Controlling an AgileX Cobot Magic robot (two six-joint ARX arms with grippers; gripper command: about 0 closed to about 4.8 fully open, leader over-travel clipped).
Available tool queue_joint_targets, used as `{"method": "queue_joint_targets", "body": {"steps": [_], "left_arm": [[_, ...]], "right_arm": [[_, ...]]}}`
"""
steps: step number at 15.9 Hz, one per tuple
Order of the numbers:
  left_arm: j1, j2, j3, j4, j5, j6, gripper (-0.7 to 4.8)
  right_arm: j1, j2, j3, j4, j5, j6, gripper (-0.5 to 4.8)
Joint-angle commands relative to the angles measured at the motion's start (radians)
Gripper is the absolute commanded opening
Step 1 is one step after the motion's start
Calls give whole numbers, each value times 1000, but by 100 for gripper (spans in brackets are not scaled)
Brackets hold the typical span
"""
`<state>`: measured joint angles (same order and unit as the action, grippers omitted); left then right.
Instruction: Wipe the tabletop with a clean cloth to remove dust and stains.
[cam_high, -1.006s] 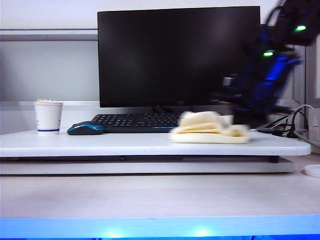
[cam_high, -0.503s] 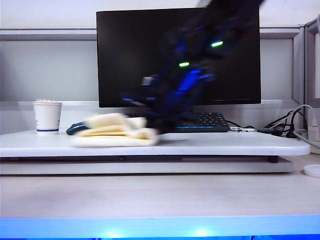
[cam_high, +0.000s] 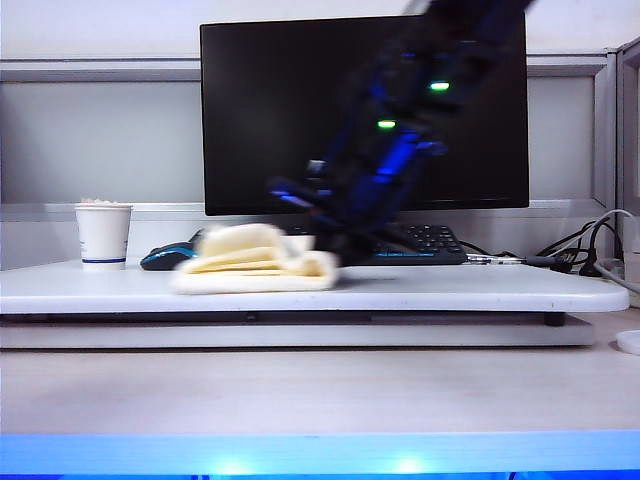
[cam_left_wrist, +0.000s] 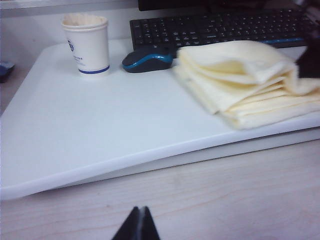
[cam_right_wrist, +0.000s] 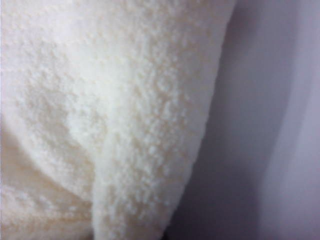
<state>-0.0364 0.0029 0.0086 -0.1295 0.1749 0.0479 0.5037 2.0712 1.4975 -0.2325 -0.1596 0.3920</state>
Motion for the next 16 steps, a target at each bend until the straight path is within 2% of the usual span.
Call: {"method": "queue_joint_targets", "body": {"steps": [1,6,8,10,13,16], "left_arm": [[1,1,0,14,2,-3,-5],[1,1,0,14,2,-3,-5],[1,1,0,14,2,-3,-5],[1,1,0,13,2,-3,-5],[1,1,0,13,2,-3,-5],[1,1,0,13,2,-3,-5]], "right_arm": [[-85,-56,-170,-117,91,-50,-9],[-254,-245,-463,-18,89,-81,-9],[-360,-317,-531,-33,76,-151,-9],[-414,-356,-535,-51,68,-183,-9],[-399,-377,-532,-5,42,-183,-9],[-314,-375,-532,37,50,-163,-9]]}}
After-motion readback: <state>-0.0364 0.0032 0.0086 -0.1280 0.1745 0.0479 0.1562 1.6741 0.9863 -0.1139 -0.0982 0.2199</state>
